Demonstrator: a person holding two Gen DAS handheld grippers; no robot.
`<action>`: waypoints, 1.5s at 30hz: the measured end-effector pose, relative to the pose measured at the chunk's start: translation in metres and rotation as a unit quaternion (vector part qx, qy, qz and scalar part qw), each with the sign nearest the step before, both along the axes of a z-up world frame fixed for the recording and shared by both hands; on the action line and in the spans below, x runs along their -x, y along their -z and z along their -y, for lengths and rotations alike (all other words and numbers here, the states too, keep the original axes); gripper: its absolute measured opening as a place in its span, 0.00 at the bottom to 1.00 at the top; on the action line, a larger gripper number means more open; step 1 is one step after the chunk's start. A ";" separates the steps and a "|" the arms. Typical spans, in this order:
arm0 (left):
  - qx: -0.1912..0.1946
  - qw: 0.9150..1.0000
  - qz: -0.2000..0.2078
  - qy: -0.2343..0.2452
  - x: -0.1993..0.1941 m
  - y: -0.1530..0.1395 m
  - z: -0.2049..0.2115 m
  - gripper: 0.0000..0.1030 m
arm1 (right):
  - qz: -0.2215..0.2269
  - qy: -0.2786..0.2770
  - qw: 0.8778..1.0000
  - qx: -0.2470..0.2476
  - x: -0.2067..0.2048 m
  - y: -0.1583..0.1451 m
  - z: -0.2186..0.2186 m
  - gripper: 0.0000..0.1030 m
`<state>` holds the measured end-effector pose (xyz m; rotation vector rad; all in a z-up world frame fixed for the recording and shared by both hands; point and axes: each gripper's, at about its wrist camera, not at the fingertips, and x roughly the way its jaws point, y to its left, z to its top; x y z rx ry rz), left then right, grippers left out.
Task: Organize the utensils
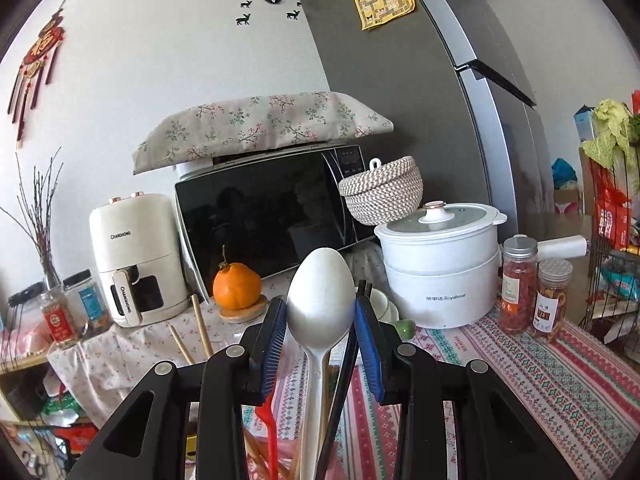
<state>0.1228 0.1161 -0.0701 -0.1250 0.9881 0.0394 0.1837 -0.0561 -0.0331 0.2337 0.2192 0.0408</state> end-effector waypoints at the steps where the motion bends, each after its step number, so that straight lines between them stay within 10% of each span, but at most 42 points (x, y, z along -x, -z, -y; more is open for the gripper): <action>1: 0.001 1.000 0.000 -0.001 0.000 0.000 0.000 0.70 | -0.001 -0.001 1.000 -0.001 -0.001 0.002 -0.001 0.35; 13: -0.005 1.000 0.009 0.000 0.004 -0.006 0.012 0.76 | -0.016 -0.031 0.999 -0.002 0.021 -0.007 0.010 0.51; 22: -0.026 0.998 0.063 -0.009 0.032 -0.035 0.047 0.91 | -0.106 -0.034 0.994 -0.009 0.055 -0.053 0.087 0.75; 30: -0.052 0.992 0.111 -0.021 0.072 -0.067 0.087 0.99 | -0.168 -0.044 0.980 0.102 0.115 -0.070 0.129 0.99; 45: -0.049 0.992 0.113 0.021 0.112 -0.076 0.129 0.99 | -0.244 -0.049 0.964 0.088 0.172 -0.063 0.169 1.00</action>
